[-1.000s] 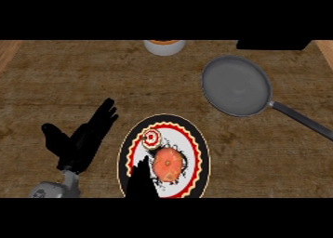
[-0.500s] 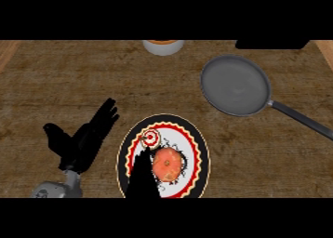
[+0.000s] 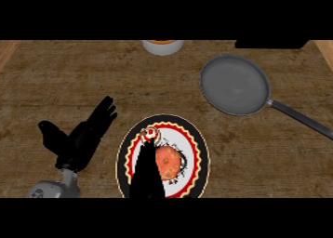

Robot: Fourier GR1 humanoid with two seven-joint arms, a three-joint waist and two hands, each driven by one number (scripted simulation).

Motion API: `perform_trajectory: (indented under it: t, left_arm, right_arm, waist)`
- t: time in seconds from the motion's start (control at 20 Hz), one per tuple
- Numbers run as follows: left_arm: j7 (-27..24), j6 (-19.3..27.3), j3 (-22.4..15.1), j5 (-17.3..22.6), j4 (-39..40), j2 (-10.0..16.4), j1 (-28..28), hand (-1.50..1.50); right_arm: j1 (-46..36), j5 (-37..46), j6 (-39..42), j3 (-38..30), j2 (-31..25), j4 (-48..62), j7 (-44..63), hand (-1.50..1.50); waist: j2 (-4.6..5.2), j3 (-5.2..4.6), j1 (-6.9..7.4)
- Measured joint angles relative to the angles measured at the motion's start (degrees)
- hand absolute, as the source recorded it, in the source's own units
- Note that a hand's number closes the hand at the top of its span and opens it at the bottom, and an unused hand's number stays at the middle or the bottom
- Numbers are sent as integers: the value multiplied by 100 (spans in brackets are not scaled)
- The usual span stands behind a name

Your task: Pick the squash from the plate and place it in the pan

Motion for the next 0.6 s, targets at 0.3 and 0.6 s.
perform_trajectory:
  t: [0.3, 0.6]
  left_arm:
    - [-59, -23, 17, -148, -70, -57, 143, 0]
    - [-51, -141, 149, -118, 20, -85, 55, 0]
  right_arm:
    - [-69, 567, -354, -71, -100, 206, -611, 150]
    - [-393, 1173, -842, 21, -68, 540, -1453, 150]
  waist:
    - [-23, 11, 5]
    - [-33, 15, 11]
